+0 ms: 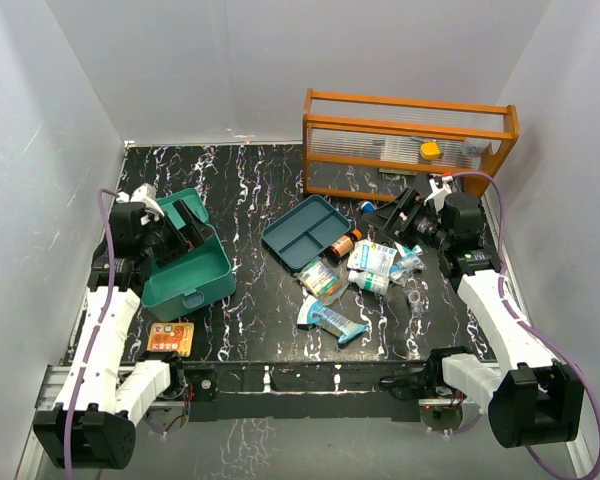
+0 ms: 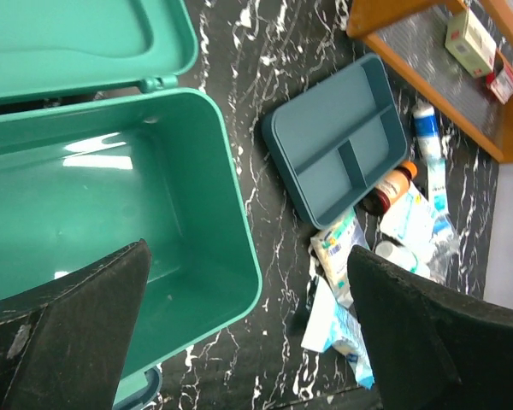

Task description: Organize the medicine kit

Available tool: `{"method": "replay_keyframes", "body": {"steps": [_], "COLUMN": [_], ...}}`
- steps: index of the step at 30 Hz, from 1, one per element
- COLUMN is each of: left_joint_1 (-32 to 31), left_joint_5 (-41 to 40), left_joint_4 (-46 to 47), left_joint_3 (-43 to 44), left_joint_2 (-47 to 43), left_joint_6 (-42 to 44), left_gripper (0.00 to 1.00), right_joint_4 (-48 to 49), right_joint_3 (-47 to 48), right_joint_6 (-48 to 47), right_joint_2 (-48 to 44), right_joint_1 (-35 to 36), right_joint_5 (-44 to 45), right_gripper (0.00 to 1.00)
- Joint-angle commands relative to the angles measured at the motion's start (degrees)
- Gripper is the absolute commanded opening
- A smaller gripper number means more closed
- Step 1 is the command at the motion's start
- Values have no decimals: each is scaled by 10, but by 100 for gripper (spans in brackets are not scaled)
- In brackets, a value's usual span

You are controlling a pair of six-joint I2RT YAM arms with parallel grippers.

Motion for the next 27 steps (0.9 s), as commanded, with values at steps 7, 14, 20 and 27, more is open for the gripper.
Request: {"method": "replay_keyframes", "body": {"steps": [7,14,20,27], "left_joint_1": [4,3,-12,-28], "left_joint_5": [18,88,148,105], "left_joint_4": [10,97,146,132], "left_joint_3": [-24,-47,-40,0], "left_joint_2": [27,88,146,198], "left_joint_6": [-41,-50,-52,8], "left_gripper": [99,99,99,97], "right_joint_4": [21,-46,-52,-38], "right_joint_3": [3,26,34,31], "right_joint_6": [-39,-83,-93,-97], "right_joint_2": [-25,-8,15,37], "right_joint_1": [5,12,34,54], "right_joint_5": [-71,-28,-3,16], "right_gripper": [78,78,77,77]}}
